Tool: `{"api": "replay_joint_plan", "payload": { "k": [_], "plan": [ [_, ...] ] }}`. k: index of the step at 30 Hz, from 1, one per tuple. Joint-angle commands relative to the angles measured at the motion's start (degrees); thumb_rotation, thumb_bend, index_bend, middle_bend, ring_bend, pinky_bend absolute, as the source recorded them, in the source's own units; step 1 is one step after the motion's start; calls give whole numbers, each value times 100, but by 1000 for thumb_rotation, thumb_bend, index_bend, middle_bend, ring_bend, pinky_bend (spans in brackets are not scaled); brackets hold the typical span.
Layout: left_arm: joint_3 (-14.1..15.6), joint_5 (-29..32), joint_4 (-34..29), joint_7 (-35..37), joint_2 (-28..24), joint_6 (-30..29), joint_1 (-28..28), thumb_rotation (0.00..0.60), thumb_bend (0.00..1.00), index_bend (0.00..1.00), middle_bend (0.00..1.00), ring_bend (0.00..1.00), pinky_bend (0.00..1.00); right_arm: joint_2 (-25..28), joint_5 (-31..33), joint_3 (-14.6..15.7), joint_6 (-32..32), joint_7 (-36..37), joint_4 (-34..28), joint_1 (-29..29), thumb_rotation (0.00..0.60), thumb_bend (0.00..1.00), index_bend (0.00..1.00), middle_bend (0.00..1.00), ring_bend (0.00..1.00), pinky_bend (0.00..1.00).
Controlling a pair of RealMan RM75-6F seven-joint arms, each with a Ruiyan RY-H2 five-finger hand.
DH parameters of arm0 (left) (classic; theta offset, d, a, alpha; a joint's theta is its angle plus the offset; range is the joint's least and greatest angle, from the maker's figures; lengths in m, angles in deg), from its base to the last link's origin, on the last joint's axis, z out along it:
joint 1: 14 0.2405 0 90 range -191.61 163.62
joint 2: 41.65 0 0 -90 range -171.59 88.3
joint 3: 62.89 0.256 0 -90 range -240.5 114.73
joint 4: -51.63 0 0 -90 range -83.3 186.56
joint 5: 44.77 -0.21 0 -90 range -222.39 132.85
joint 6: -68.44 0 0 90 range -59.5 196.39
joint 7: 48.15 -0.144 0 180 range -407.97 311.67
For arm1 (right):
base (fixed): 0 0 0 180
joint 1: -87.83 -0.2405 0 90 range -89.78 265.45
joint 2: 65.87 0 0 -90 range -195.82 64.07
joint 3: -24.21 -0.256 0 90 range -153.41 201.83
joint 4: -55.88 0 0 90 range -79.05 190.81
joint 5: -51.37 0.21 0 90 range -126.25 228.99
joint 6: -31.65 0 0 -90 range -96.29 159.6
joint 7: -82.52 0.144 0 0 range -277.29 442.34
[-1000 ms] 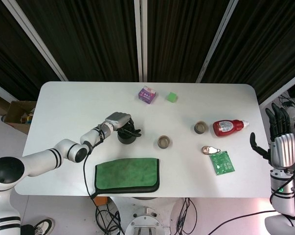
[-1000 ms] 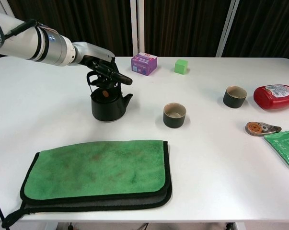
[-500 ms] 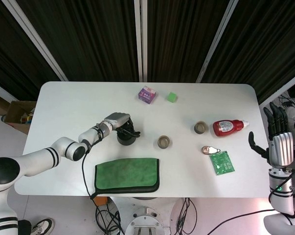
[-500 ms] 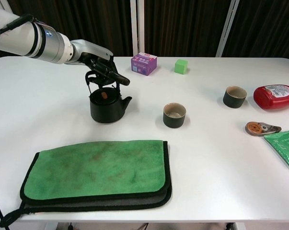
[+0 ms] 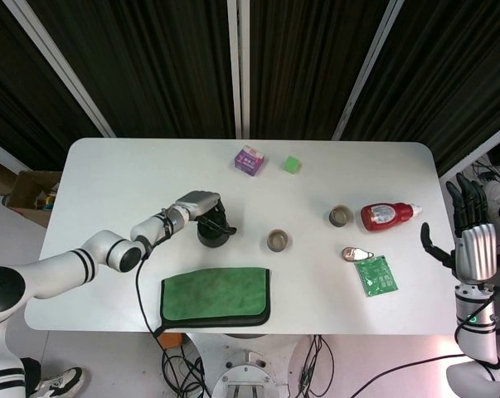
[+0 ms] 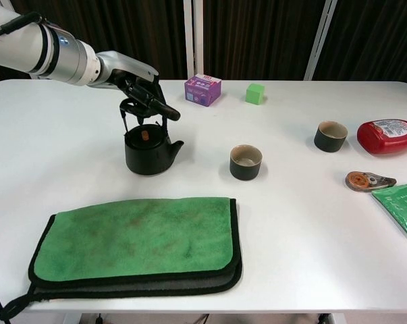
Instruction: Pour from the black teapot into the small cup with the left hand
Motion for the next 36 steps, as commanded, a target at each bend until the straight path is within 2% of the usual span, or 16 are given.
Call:
{"api": "replay_joint_plan", "payload": {
  "k": [1,13,16,20,26,31,36],
  "plan": [
    [-4,-19,-71,17,-57,-29,7,288,18,756,873,870,357,-1,-1,2,0,1,-2,-1,600,452,0,0,0,0],
    [-44,-13,-393,139,-314,-171,80,295,19,774,898,885,363,-19,-8,-2,-19,9,13,-6,600,452,0,0,0,0],
    [-66,-35,-484,130,-345,-362,131,293,18,797,920,895,360,-20,-8,-1,-21,-1,7,-5,600,453,0,0,0,0],
    [-67,-68,-601,10,-320,-867,243,268,18,845,961,908,338,-30,0,7,-12,-10,7,-1,600,452,0,0,0,0],
    [63,111,-766,-645,-143,-1964,415,236,18,916,994,935,333,-41,-12,22,3,-18,2,-7,600,452,0,0,0,0],
    [125,398,-831,-1453,126,-2928,532,244,20,983,1000,969,337,-44,-20,34,12,-24,-8,-9,600,452,0,0,0,0],
    [123,446,-739,-2191,513,-3858,685,304,31,1000,1000,994,348,-25,-25,45,13,-32,-25,1,600,448,0,0,0,0]
  ]
}}
